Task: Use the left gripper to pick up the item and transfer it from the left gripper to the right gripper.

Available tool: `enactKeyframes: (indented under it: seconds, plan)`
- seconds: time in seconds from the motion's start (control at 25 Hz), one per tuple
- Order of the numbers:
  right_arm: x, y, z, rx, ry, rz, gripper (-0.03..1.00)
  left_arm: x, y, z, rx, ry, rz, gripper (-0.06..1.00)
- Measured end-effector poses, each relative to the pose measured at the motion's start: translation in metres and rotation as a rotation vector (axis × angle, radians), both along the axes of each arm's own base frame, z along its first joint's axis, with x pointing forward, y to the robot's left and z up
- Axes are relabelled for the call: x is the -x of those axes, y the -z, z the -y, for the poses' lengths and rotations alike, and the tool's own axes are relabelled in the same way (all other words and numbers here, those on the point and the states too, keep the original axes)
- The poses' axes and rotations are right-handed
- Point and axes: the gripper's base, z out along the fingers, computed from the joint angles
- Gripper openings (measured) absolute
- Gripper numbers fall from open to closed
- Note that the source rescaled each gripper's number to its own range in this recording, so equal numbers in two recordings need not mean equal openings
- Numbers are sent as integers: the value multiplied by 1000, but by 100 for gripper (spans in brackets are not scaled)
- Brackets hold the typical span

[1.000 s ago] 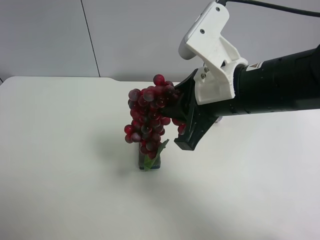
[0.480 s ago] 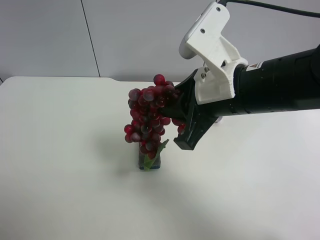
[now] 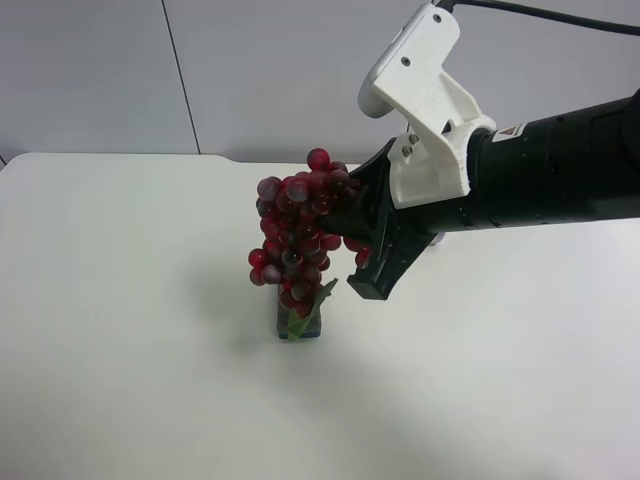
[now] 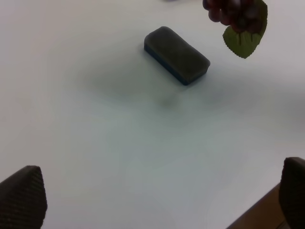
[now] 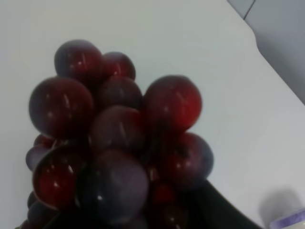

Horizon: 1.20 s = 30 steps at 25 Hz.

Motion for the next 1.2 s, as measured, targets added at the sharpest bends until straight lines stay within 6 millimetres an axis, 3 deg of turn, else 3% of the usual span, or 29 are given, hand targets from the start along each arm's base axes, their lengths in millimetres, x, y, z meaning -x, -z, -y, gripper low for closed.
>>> enactKeyframes:
  seconds: [0.44,0.76,0.96,1.2]
  plan:
    - [2,0,0,-56,37,-81,1,0,0,0,0,-9,0,100]
    - [4,-6,3,-91,56,-87,1,1,0,1,0,-207,0,100]
    - [-10,-6,20,-107,139,-148,1,1,0,2,0,-381,0,100]
    - [-35,-31,51,-84,219,-254,1,1,0,3,0,-551,0,100]
